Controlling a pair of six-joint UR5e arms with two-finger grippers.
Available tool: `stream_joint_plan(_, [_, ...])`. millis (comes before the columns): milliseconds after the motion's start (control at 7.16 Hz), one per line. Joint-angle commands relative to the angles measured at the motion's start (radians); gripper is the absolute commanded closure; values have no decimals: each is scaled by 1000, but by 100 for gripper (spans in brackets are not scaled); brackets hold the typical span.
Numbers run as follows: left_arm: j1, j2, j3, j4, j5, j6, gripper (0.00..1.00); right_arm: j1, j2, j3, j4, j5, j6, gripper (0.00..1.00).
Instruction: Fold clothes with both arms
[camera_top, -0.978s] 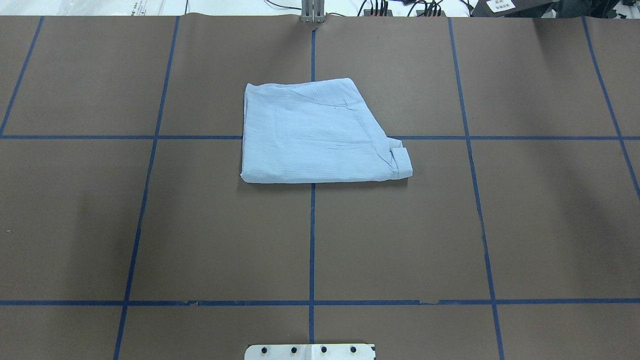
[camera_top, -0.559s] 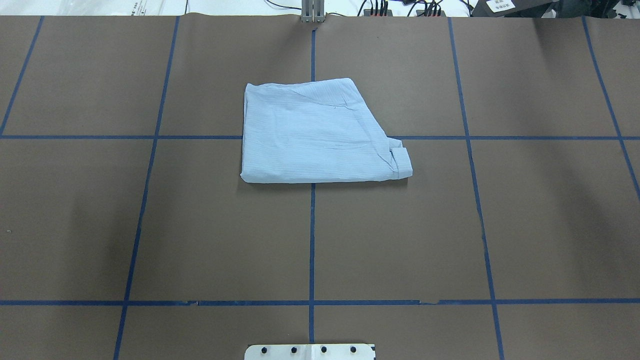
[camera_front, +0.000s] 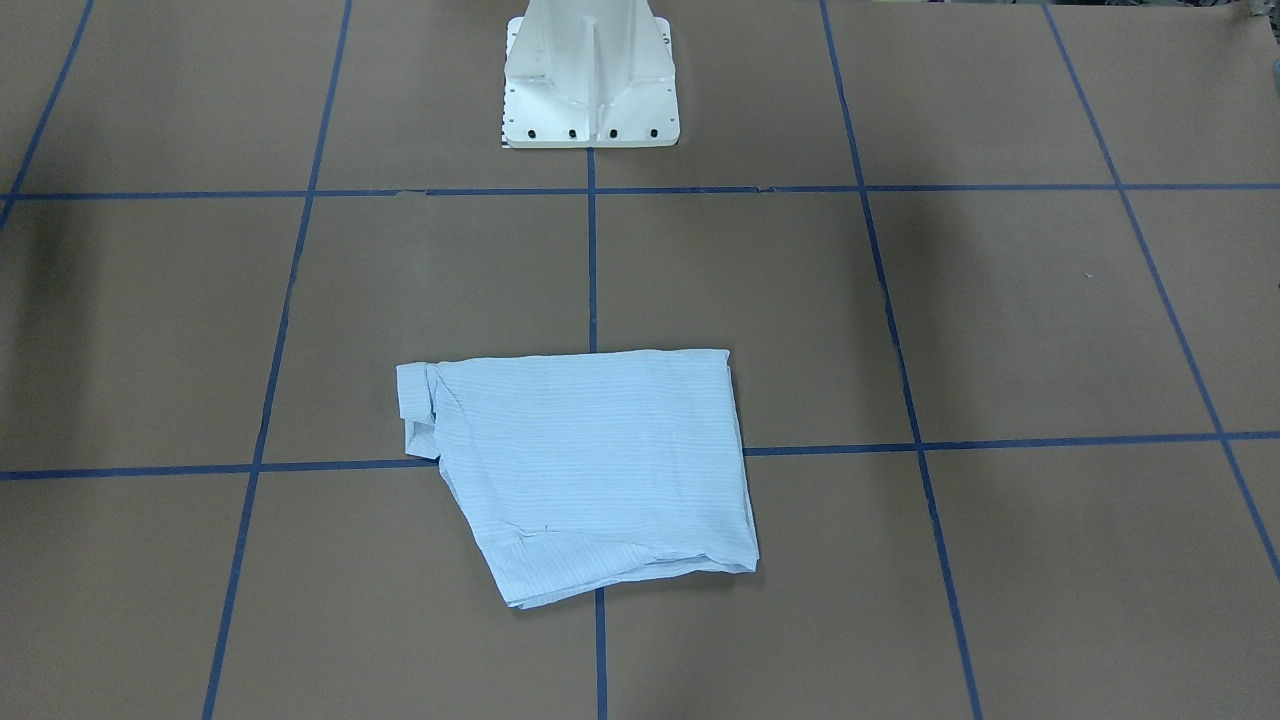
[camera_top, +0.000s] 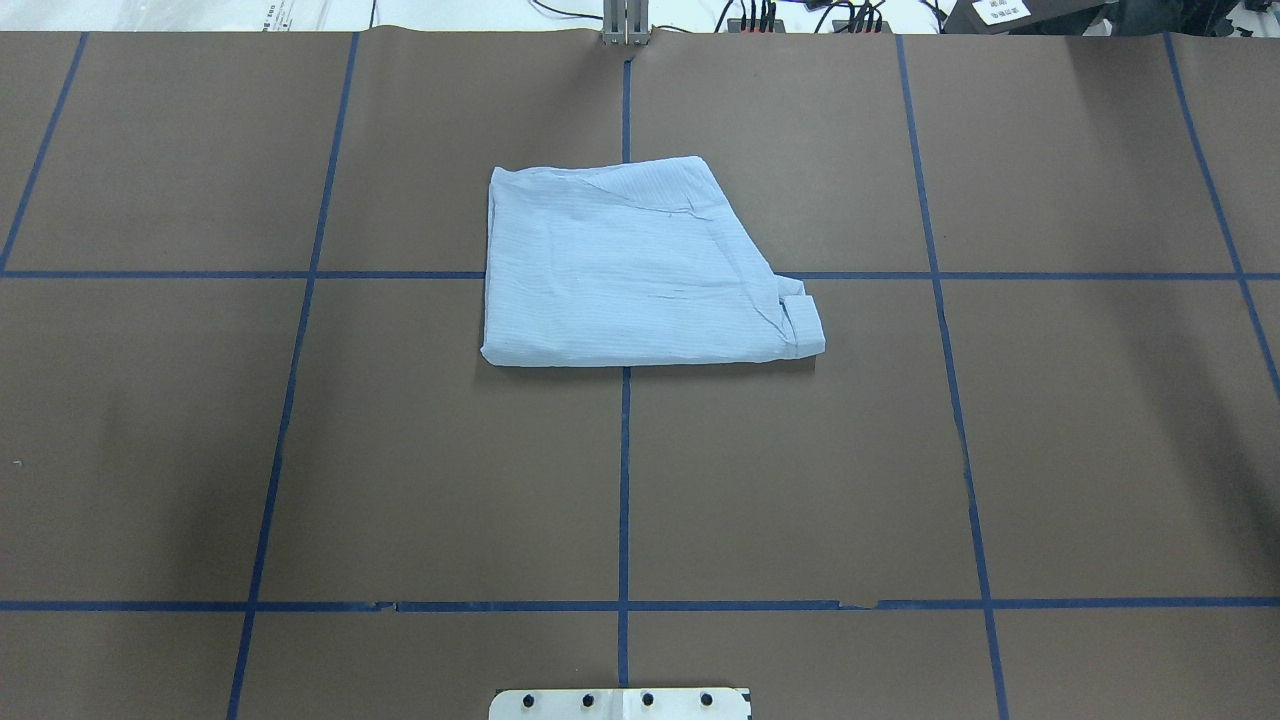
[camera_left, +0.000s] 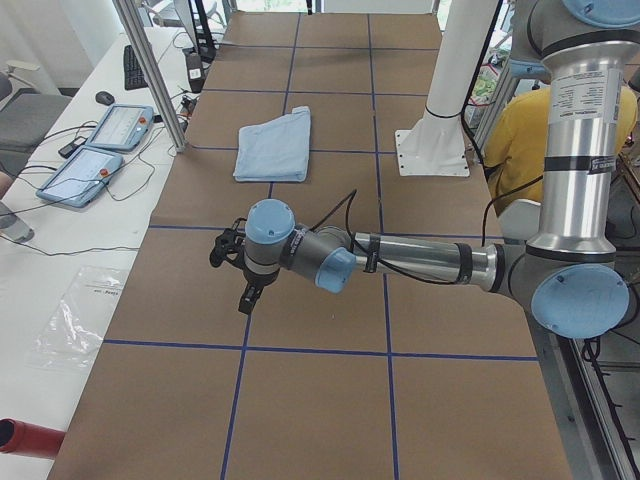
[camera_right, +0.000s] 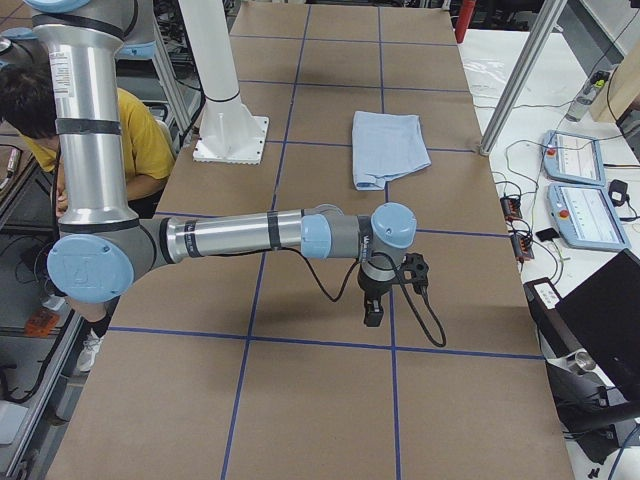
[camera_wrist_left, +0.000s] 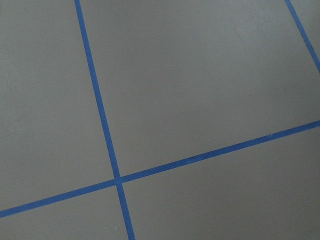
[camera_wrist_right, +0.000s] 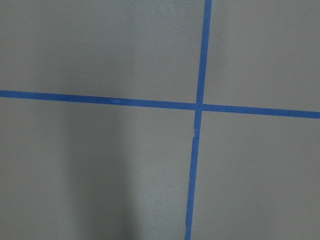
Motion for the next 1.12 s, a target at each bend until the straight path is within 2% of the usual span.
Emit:
stream_joint_plan(0, [-64,12,11,0,-8,3,0,0,-29,-16,39,39,-1,0])
stream_joint_plan(140, [-69,50,-24,-5,-6,-29,0,0,-29,-12,40,41,1,0])
stream_joint_plan(419, [-110,58,-72,-14,-9,-78,0,0,-32,-12,40,65,13,0])
stream_joint_plan(559, [-111,71,-75,-15,-2,-124,0,0,-30,-13,42,109,12,0])
stream_joint_plan(698, [-109,59,-64,-34,1,-131,0,0,-23,-36,44,107,10,0])
stream_joint_plan(838, [-107,64,-105,-29,-5,-135,0,0,-15,-38,50,120,13,0])
stream_joint_plan(978, [-107,76,-122,-26,-8,-128,0,0,-13,-42,91,117,13,0])
